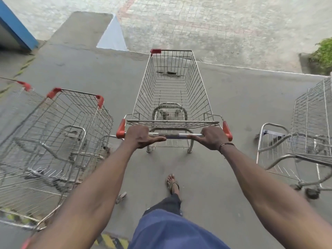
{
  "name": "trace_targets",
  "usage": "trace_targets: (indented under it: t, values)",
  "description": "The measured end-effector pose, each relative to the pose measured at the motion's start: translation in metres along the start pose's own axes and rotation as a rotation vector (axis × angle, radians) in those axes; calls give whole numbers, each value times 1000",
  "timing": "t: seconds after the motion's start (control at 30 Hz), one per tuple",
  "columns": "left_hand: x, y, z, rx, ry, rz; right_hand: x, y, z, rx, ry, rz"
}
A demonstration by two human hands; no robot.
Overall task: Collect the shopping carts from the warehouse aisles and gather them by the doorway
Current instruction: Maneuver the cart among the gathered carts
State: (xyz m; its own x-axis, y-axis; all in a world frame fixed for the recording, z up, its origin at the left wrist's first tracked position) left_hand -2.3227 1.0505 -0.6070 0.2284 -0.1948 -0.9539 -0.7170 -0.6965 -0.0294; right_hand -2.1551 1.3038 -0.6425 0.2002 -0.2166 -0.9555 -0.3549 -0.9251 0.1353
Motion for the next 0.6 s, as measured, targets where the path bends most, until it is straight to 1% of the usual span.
trace_targets:
  t: [0.3,0.43,0.6]
  values:
    - [35,17,-112,43,-20,-58,33,62,-93,12,-21,18]
    - [53,29,-143,71,-19,0,49,85,-127,39,7,12]
    - [73,47,-174,118,-45,13,62,118,-165,100,-5,5]
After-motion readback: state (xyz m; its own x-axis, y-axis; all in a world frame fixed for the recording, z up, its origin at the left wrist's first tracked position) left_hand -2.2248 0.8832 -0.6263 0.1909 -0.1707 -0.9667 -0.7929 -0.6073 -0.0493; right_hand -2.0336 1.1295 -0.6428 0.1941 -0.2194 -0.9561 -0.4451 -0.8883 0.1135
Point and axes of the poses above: each hand's wrist, its own z-axis towards the middle knuckle, its own x-axis out of the palm, y = z × x, the point moved 5 cm from there along z, towards the middle knuckle, and after that the axes turned 4 degrees about z, right-handed, at the moved point
